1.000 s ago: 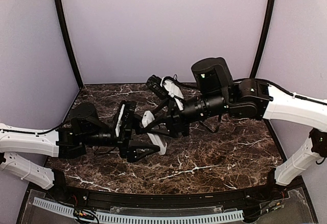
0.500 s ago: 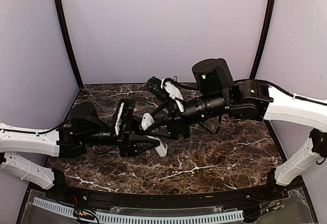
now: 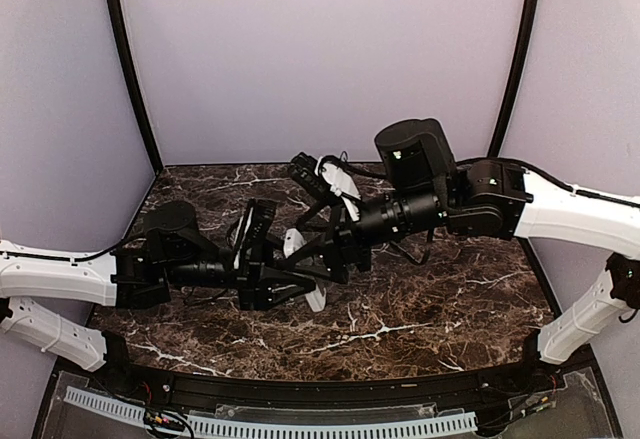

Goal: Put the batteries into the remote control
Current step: Pass from the right arm to the left, then place the remote control at the center of the board.

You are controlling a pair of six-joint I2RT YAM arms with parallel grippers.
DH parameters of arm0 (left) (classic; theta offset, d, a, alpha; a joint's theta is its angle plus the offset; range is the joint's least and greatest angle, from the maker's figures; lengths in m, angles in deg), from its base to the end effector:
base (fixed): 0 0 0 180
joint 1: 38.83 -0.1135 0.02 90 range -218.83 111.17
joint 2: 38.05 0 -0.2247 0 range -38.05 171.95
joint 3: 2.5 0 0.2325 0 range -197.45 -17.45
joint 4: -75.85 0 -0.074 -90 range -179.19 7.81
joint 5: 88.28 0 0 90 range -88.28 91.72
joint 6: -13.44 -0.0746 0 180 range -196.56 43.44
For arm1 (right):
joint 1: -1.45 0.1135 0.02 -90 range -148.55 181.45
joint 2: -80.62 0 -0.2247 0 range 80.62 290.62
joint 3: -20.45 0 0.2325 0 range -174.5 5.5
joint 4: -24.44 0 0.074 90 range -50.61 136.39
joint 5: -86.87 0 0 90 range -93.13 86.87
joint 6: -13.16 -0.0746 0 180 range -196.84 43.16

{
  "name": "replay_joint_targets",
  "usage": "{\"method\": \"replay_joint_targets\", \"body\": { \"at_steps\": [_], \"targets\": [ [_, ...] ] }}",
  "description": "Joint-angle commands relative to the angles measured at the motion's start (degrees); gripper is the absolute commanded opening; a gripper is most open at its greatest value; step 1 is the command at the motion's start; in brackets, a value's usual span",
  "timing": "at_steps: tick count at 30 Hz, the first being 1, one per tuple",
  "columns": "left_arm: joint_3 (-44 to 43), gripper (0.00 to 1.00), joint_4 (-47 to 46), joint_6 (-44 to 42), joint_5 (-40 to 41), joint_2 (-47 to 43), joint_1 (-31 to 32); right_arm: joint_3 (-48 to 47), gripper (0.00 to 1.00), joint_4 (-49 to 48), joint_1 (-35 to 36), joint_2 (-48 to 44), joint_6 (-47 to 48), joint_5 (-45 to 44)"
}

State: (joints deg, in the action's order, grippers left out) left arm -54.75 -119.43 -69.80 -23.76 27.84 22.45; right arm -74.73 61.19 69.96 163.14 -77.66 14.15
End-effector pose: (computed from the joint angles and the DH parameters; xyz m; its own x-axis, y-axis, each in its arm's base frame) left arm 0.1138 -0.2745 0.2678 -0.1039 -0.0316 -0.9941 0.9930 0.0533 -0.1054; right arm 0.1077 0.3340 0.3280 -0.1637 -0.3784 -0.9111 -0.9856 0.1029 0.1343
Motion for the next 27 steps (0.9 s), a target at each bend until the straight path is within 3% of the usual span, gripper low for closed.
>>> {"method": "replay_joint_targets", "body": {
  "at_steps": [1, 9, 11, 19, 23, 27],
  "targets": [
    [-3.42, 0.02, 12.8, -0.46, 6.72, -0.58, 0.07, 1.72, 0.98, -2.47, -0.54, -2.92, -1.59, -5.57],
    [-8.78, 0.0, 39.11, 1.62, 21.02, -0.19, 0.13, 6.18, 0.99, -0.53, -3.27, -8.59, -5.25, -14.26],
    [-12.49, 0.01, 51.01, 2.15, 23.91, 2.04, 0.16, 7.17, 0.99, 1.26, -4.66, -9.87, -6.77, -16.24],
    [-27.08, 0.03, 77.89, 4.36, 30.23, 18.36, 4.22, 12.11, 0.99, 6.03, -7.88, -15.26, -10.95, -19.24],
    [-34.08, 0.02, 85.85, 1.96, 32.16, 30.95, 7.83, 13.29, 0.99, 8.58, -7.95, -16.6, -11.89, -20.8],
    [-37.09, 0.02, 87.91, -1.2, 28.73, 35.78, 8.7, 14.94, 0.99, 9.08, -7.97, -18.71, -12.1, -19.7]
  ]
}}
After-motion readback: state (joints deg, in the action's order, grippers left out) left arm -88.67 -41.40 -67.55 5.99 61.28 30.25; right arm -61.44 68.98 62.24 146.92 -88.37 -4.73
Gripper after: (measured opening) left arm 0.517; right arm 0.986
